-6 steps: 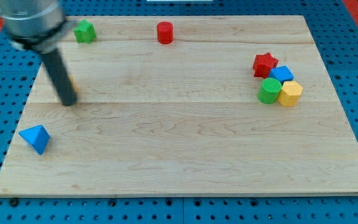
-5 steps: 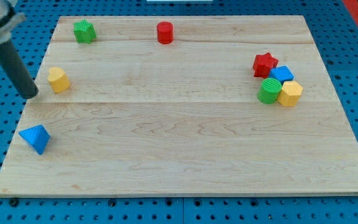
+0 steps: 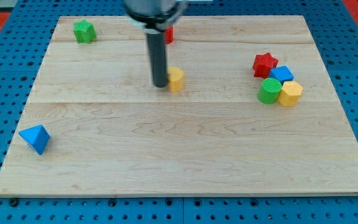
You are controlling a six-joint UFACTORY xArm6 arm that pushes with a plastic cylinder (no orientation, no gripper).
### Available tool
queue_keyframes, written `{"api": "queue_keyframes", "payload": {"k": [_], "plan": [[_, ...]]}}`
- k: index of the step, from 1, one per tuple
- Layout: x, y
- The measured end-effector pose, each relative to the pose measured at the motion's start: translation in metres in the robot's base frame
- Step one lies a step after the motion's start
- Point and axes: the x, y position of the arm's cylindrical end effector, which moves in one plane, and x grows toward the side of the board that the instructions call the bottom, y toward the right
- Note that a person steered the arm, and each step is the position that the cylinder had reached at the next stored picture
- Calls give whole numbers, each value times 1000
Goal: Move the yellow heart closer to the red star
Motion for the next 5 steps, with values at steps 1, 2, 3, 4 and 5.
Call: {"api": "queue_keyframes", "payload": {"k": [1,2,3,4,5], "plan": [[0,61],[-8,82],[-39,74],[-53,74],[-53,88]]}}
